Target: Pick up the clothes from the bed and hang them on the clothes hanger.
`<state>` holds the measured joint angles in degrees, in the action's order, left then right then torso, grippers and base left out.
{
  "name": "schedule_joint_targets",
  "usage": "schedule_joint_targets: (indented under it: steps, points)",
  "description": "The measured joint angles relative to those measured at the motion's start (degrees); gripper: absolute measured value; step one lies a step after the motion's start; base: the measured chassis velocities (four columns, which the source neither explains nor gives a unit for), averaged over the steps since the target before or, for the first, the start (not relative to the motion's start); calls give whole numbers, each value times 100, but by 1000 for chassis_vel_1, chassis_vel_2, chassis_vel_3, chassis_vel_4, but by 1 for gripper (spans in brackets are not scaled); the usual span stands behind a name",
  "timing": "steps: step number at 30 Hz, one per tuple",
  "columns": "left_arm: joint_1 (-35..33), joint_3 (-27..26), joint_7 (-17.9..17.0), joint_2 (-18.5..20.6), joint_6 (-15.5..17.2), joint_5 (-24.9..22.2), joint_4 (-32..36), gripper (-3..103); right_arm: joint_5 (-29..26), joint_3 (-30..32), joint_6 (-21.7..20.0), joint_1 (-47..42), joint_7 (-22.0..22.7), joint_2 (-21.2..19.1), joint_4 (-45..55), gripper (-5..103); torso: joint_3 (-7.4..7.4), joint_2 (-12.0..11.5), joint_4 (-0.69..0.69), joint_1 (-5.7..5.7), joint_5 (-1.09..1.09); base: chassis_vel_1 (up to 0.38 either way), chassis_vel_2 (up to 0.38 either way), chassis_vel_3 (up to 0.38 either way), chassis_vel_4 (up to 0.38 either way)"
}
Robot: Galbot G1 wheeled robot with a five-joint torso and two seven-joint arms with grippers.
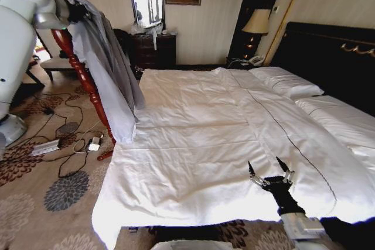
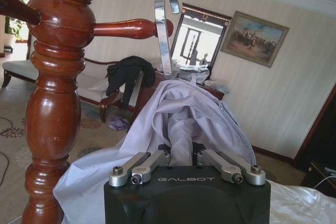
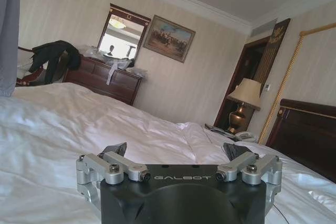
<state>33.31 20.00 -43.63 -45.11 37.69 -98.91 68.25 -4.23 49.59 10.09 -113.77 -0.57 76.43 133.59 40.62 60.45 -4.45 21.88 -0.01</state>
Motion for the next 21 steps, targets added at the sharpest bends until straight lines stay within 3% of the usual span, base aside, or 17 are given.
schedule_joint_targets:
  steps: [5, 21]
  points:
    - [105, 99, 25, -124, -20, 21, -174, 15, 0, 0, 0, 0, 0, 0, 0, 100, 0, 0, -2, 0, 2, 0, 0, 0, 0]
    - [906, 564, 473, -996, 169, 348, -1921, 15, 0, 0, 0, 0, 0, 0, 0, 100, 0, 0, -3, 1, 2, 0, 0, 0, 0]
